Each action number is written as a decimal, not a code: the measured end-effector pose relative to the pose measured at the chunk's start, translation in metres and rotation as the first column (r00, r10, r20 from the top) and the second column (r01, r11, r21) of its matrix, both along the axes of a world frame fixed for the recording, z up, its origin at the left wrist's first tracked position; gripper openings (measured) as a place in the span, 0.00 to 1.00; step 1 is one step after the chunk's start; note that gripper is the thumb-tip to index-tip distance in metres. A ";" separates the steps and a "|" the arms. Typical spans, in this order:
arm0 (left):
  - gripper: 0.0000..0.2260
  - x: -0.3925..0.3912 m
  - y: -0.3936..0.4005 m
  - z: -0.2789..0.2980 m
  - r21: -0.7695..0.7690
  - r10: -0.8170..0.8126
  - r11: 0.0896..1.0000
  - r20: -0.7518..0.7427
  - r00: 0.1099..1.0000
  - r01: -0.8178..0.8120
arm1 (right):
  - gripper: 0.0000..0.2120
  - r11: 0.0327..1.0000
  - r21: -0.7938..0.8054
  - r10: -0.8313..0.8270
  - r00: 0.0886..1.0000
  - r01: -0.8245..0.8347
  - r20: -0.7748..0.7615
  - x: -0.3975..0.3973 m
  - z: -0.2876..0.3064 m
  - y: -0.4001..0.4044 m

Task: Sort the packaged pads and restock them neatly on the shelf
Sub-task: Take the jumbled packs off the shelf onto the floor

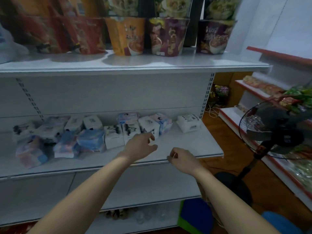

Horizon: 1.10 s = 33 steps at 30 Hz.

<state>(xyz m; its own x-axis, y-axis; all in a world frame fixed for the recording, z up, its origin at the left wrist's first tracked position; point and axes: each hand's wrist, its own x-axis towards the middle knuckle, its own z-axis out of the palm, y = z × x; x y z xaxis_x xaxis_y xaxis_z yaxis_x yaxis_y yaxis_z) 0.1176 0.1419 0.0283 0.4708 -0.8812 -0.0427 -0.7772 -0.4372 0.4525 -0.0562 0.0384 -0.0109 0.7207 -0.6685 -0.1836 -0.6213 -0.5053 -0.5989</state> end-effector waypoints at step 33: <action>0.33 -0.004 -0.167 -0.048 0.252 0.224 0.933 0.150 0.963 -0.256 | 0.43 0.937 -0.067 0.285 0.860 -0.343 -0.423 0.068 -0.011 -0.281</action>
